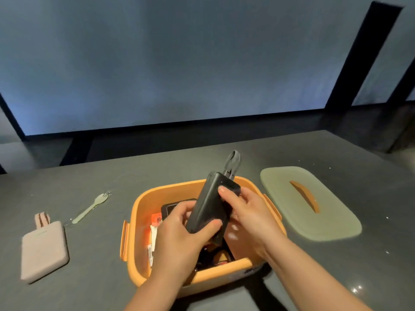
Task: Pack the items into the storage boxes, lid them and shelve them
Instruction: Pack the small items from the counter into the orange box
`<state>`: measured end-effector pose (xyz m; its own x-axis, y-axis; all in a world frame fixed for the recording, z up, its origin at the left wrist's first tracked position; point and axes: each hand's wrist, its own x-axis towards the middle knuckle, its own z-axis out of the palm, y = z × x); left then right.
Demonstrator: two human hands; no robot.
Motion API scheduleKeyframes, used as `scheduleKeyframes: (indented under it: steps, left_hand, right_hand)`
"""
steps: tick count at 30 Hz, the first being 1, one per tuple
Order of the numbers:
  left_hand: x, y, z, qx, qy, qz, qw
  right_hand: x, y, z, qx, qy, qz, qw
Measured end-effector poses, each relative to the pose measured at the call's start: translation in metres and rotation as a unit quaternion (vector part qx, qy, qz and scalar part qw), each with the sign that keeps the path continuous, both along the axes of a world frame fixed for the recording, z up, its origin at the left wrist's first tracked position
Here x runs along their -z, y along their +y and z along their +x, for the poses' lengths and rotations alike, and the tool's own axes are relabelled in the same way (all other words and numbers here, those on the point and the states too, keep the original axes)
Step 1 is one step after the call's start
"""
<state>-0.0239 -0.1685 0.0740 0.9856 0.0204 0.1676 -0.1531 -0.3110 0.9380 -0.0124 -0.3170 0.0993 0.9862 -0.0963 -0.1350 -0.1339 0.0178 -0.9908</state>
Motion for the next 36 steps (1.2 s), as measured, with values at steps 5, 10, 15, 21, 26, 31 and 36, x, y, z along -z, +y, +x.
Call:
scheduleKeyframes:
  steps: [5,10,15,21,26,31,36]
  left_hand:
    - [-0.003,-0.008,0.0,-0.005,-0.06,0.14,0.988]
    - [-0.001,0.014,0.004,0.032,-0.067,0.183,0.98]
    - [0.015,0.046,0.01,-0.046,-0.055,0.29,0.954]
    - [0.022,0.053,0.004,-0.087,-0.041,0.318,0.943]
    - [0.028,0.059,0.003,-0.089,-0.003,0.327,0.941]
    - [0.028,0.058,0.003,-0.095,-0.002,0.32,0.943]
    - [0.03,0.059,0.002,-0.096,-0.018,0.29,0.952]
  right_hand:
    - [-0.003,0.014,0.002,0.017,-0.018,0.01,1.0]
    - [-0.008,-0.005,0.018,0.087,-0.037,-0.179,0.979]
    - [-0.015,-0.027,0.035,-0.011,-0.036,-0.472,0.881]
    - [0.007,-0.026,0.039,-0.107,0.032,-0.625,0.773]
    - [0.014,-0.023,0.043,-0.135,0.07,-0.688,0.71]
    - [0.021,-0.021,0.045,-0.128,0.088,-0.707,0.69]
    - [0.032,-0.016,0.044,-0.108,0.068,-0.707,0.696]
